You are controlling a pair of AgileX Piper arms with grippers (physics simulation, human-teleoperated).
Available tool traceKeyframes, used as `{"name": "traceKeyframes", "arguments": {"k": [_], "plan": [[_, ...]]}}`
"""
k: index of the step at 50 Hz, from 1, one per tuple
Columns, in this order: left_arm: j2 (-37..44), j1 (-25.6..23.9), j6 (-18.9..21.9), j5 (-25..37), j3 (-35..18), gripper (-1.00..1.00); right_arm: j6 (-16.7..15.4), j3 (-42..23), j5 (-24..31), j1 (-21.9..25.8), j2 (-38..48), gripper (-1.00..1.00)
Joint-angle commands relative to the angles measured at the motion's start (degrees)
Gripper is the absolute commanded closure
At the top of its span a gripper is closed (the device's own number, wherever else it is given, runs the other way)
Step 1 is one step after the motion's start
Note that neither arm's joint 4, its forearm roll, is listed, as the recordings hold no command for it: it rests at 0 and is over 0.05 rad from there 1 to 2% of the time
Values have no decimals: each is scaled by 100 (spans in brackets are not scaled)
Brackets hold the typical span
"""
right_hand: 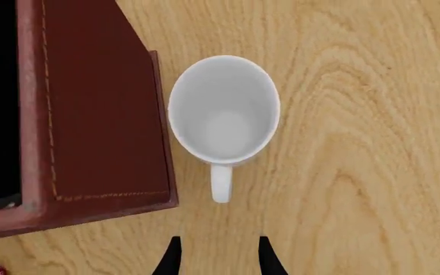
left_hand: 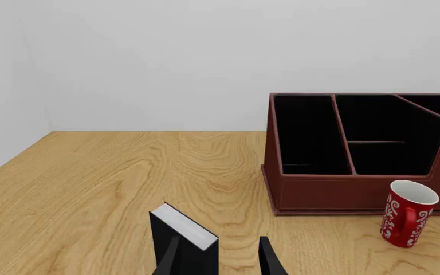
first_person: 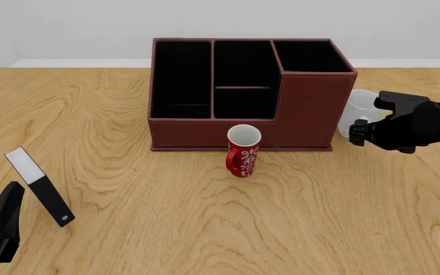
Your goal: Pick up the white mug and place it to the right of the caddy.
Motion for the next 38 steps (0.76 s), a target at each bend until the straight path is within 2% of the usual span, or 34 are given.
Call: {"name": "traceKeyframes", "arguments": {"k": [1, 13, 38], "plan": [[0, 0, 0, 0, 0, -100, -22, 192, -8, 1, -357, -100], [0, 0, 0, 0, 0, -100, -135, 252, 101, -62, -727, -100], [0, 0, 0, 0, 0, -100, -146, 296, 246, -67, -1208, -100]]}}
